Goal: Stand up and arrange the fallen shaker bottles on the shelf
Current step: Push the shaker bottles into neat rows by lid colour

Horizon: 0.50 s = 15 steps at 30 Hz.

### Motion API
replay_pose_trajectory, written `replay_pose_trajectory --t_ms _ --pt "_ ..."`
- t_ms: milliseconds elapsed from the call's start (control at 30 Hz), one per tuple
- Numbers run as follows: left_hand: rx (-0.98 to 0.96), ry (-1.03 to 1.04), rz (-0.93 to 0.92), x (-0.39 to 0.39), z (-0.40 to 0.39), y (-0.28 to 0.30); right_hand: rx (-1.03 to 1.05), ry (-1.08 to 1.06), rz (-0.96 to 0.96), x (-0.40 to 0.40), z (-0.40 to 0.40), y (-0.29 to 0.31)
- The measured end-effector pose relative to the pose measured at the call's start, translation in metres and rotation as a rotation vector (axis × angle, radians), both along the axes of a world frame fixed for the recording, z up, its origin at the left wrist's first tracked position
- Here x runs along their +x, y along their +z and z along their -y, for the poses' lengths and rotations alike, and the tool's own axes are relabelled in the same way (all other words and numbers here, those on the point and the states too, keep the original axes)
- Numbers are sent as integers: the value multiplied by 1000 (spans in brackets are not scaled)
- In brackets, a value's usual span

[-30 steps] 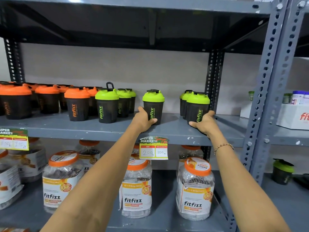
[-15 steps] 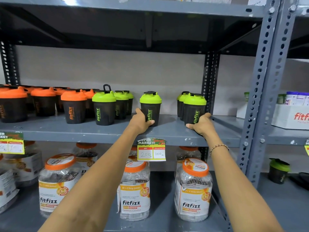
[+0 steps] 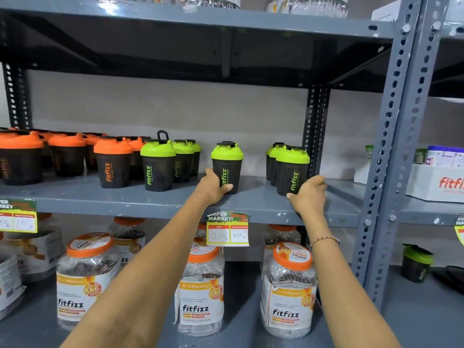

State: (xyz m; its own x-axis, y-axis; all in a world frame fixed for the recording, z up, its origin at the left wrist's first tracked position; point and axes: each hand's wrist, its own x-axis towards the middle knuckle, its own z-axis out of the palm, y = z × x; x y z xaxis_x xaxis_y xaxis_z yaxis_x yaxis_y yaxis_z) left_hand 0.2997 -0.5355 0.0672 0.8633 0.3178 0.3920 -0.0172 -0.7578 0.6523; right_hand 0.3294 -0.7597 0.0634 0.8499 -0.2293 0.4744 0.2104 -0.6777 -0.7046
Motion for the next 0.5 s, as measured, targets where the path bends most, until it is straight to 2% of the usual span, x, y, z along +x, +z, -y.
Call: replay_pose_trajectory --t_ms 100,167,267,333,400,500 --pt "13 56 21 -7 -4 -1 -25 -42 71 -20 -16 -10" --pt "39 152 77 -18 -13 -3 -111 49 136 -35 -39 -15" --pt "61 290 302 -44 -43 -3 -221 271 202 -57 -89 -9" --pt "69 345 487 -65 -73 -1 -233 417 192 -69 -126 2" --pt "92 432 592 -84 -109 2 -227 504 174 -76 -162 12" --pt "83 605 502 -103 -167 3 -214 577 111 -77 -214 20"
